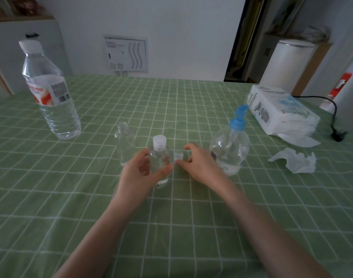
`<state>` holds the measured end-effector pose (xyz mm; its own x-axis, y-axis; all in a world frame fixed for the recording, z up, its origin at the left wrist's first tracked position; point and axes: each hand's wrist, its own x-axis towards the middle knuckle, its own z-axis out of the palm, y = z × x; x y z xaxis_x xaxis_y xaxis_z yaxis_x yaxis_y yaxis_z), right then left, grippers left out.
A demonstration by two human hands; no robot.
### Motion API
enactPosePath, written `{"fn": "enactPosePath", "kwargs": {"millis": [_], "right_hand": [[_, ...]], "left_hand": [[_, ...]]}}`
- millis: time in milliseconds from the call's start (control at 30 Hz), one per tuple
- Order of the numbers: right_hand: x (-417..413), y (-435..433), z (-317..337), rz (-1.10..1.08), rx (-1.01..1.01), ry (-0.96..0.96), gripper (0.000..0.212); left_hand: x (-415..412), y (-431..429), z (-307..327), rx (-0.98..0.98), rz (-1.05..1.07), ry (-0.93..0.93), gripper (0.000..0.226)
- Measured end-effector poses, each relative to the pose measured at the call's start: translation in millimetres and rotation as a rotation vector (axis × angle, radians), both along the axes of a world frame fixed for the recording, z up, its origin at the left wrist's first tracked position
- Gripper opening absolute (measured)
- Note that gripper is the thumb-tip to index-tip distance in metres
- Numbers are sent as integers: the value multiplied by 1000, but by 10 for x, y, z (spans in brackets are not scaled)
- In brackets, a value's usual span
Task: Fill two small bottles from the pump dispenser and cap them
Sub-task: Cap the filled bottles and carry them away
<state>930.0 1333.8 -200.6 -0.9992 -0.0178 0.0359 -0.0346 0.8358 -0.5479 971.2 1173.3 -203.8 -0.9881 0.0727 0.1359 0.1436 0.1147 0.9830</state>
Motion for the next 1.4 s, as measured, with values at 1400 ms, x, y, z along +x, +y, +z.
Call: {"fn": "enactPosePath", "kwargs": {"millis": [1400], "right_hand": [[810,1,333,325,-420,4,21]], "left_hand": [[523,-448,-28,-219,125,15,17]]}}
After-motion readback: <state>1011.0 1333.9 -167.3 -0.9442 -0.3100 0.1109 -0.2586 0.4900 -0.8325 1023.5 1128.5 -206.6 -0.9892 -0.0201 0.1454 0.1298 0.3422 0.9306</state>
